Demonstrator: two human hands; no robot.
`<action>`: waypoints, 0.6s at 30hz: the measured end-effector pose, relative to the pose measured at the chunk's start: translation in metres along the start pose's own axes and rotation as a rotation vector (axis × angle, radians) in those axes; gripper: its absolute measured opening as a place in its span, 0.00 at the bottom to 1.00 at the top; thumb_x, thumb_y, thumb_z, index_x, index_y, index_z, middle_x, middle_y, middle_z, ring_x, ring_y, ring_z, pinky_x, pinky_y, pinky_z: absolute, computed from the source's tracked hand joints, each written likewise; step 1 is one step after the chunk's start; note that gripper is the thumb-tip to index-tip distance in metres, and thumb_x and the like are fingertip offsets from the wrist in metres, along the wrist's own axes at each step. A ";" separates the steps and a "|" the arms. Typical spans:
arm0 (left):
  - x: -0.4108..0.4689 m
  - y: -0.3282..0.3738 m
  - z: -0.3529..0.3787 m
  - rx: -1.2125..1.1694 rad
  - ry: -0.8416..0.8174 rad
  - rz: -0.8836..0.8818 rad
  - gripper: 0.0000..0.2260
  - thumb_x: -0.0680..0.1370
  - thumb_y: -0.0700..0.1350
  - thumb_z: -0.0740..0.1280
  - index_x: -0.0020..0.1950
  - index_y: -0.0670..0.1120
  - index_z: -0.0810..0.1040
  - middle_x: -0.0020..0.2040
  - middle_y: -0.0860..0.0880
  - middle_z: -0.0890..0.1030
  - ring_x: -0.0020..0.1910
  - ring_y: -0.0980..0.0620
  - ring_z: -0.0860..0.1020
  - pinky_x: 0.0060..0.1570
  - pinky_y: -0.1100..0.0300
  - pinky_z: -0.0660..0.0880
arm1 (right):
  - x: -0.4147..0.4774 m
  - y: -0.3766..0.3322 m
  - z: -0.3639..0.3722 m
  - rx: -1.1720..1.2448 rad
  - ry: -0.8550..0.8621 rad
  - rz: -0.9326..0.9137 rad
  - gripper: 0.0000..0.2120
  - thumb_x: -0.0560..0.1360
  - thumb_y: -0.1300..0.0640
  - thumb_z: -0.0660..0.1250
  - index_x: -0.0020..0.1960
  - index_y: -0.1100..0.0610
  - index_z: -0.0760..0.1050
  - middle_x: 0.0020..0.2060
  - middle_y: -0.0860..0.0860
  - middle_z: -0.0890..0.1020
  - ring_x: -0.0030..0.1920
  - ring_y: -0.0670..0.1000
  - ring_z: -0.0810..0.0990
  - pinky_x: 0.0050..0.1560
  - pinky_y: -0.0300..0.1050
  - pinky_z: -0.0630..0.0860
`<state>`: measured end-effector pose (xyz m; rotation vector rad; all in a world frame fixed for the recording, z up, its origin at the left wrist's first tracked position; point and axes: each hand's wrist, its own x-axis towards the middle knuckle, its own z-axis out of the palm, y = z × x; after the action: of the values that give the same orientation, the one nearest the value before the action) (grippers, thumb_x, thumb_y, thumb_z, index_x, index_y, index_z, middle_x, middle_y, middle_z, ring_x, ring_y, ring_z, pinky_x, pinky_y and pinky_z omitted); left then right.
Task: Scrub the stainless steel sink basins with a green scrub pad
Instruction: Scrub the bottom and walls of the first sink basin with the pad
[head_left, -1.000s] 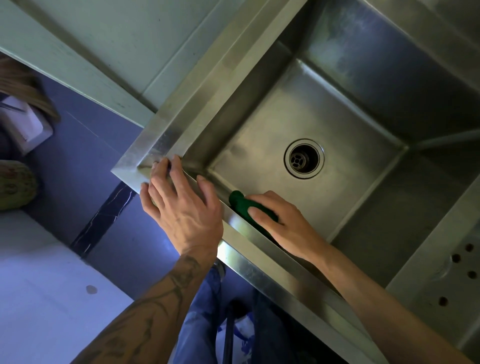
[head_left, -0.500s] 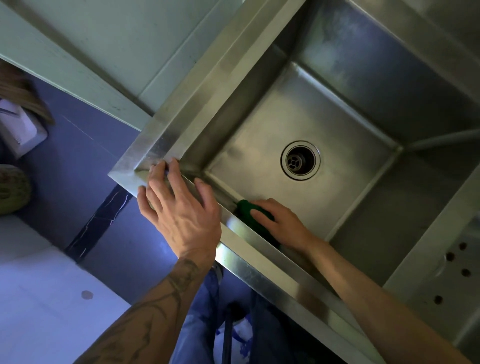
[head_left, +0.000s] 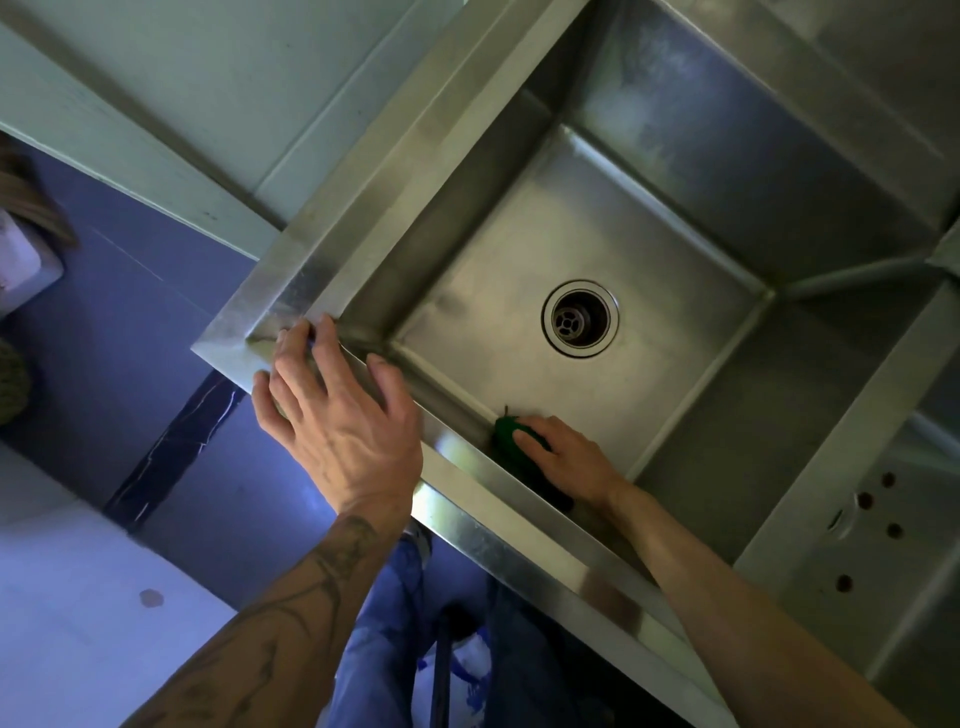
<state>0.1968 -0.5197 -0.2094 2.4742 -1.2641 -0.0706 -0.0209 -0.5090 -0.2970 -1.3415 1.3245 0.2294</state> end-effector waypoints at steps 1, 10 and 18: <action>0.000 0.000 0.000 -0.004 0.003 -0.001 0.22 0.82 0.47 0.64 0.75 0.42 0.76 0.73 0.40 0.75 0.73 0.39 0.73 0.80 0.39 0.59 | -0.003 0.000 0.000 -0.001 0.016 -0.016 0.18 0.87 0.43 0.56 0.74 0.45 0.72 0.67 0.49 0.77 0.64 0.48 0.76 0.63 0.45 0.70; 0.000 0.002 -0.001 -0.003 0.003 -0.001 0.21 0.82 0.45 0.65 0.75 0.41 0.76 0.73 0.40 0.75 0.72 0.39 0.73 0.79 0.38 0.60 | -0.014 -0.001 -0.001 0.043 0.046 -0.055 0.19 0.87 0.43 0.54 0.73 0.46 0.72 0.62 0.47 0.77 0.62 0.49 0.78 0.60 0.42 0.71; 0.001 0.001 0.000 -0.008 0.008 0.001 0.21 0.82 0.45 0.65 0.75 0.41 0.76 0.73 0.39 0.75 0.72 0.39 0.73 0.79 0.38 0.60 | -0.065 0.001 0.000 0.202 0.230 -0.254 0.17 0.86 0.38 0.51 0.63 0.41 0.75 0.52 0.41 0.80 0.54 0.45 0.81 0.50 0.31 0.73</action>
<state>0.1965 -0.5205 -0.2091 2.4651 -1.2596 -0.0656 -0.0438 -0.4739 -0.2478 -1.3757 1.3107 -0.2329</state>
